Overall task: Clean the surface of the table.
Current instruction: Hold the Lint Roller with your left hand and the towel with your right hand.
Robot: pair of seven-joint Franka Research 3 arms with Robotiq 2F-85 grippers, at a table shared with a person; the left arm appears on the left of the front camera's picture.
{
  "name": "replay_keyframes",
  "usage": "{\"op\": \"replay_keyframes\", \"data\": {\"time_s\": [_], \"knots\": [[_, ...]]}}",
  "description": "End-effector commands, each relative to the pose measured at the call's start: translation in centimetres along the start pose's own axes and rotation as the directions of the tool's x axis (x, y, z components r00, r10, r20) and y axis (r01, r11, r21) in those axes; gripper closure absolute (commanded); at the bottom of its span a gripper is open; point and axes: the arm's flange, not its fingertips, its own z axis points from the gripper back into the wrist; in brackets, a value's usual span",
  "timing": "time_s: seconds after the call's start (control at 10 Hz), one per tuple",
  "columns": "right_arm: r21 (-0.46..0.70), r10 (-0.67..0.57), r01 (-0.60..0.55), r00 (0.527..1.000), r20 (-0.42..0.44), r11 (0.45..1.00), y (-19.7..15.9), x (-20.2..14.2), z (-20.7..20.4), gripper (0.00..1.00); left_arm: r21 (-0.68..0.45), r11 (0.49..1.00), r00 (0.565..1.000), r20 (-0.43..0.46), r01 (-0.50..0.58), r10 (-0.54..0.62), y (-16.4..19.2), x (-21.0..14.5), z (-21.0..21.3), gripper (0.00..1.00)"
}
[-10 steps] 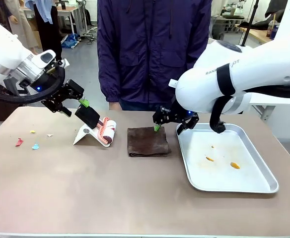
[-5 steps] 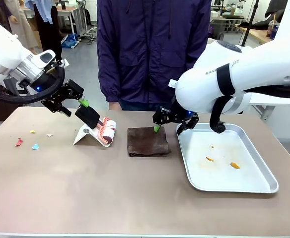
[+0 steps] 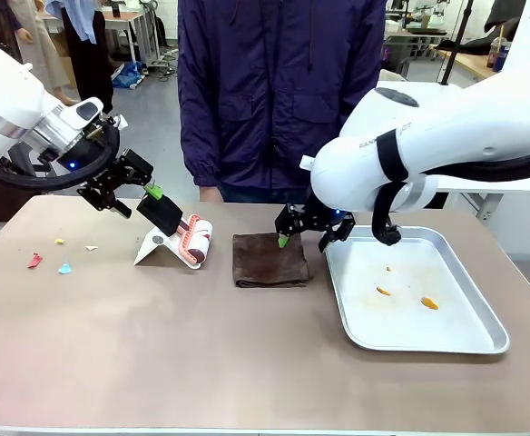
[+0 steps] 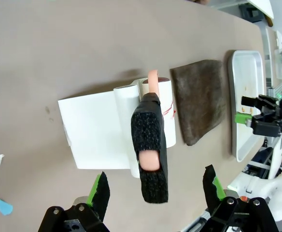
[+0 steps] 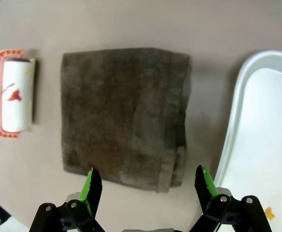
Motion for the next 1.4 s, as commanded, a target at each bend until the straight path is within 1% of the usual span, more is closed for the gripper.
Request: {"op": "replay_keyframes", "data": {"time_s": [0.0, 0.1, 0.3, 0.5, 0.7, 1.0, 1.2, 1.3], "knots": [[-0.04, -0.019, 0.019, 1.0, -0.008, 0.999, 1.8, 2.1, -1.1, 0.0, -0.031, 1.0, 1.0, -0.005, 0.007, -0.007, 0.0, 1.1, -0.1, 0.0], [-0.069, -0.024, 0.021, 0.999, -0.039, 0.997, 2.1, 2.7, -2.1, 0.0, -0.026, 1.0, 1.0, -0.006, 0.003, -0.004, 0.2, 1.3, -0.2, 0.0], [-0.09, -0.034, 0.027, 0.996, -0.08, 0.996, 2.7, 3.8, -3.7, 0.0, -0.012, 1.0, 1.0, -0.024, 0.005, -0.005, 0.5, 1.8, -0.6, 0.0], [-0.122, -0.055, 0.042, 0.993, -0.106, 0.992, 3.0, 4.1, -4.6, 0.0, -0.012, 1.0, 0.999, -0.035, 0.011, -0.011, 1.0, 2.4, -0.9, 0.0], [-0.158, -0.036, 0.015, 0.991, -0.126, 0.987, 3.8, 4.4, -4.8, 0.0, -0.012, 1.0, 0.999, -0.042, 0.017, -0.017, 1.2, 3.2, -1.1, 0.0], [-0.26, -0.033, -0.008, 0.988, -0.152, 0.966, 5.0, 4.9, -5.4, 0.0, -0.006, 1.0, 0.998, -0.047, 0.029, -0.029, 1.6, 3.8, -1.3, 0.0], [-0.348, -0.055, 0.003, 0.989, -0.14, 0.938, 5.4, 5.4, -5.7, 0.0, -0.009, 0.999, 0.998, -0.033, 0.052, -0.052, 2.3, 3.8, -1.1, 0.0], [-0.372, -0.07, 0.014, 0.988, -0.139, 0.928, 5.5, 5.6, -5.8, 0.0, -0.005, 0.998, 0.998, -0.032, 0.055, -0.056, 2.4, 3.9, -1.0, 0.0]]}}
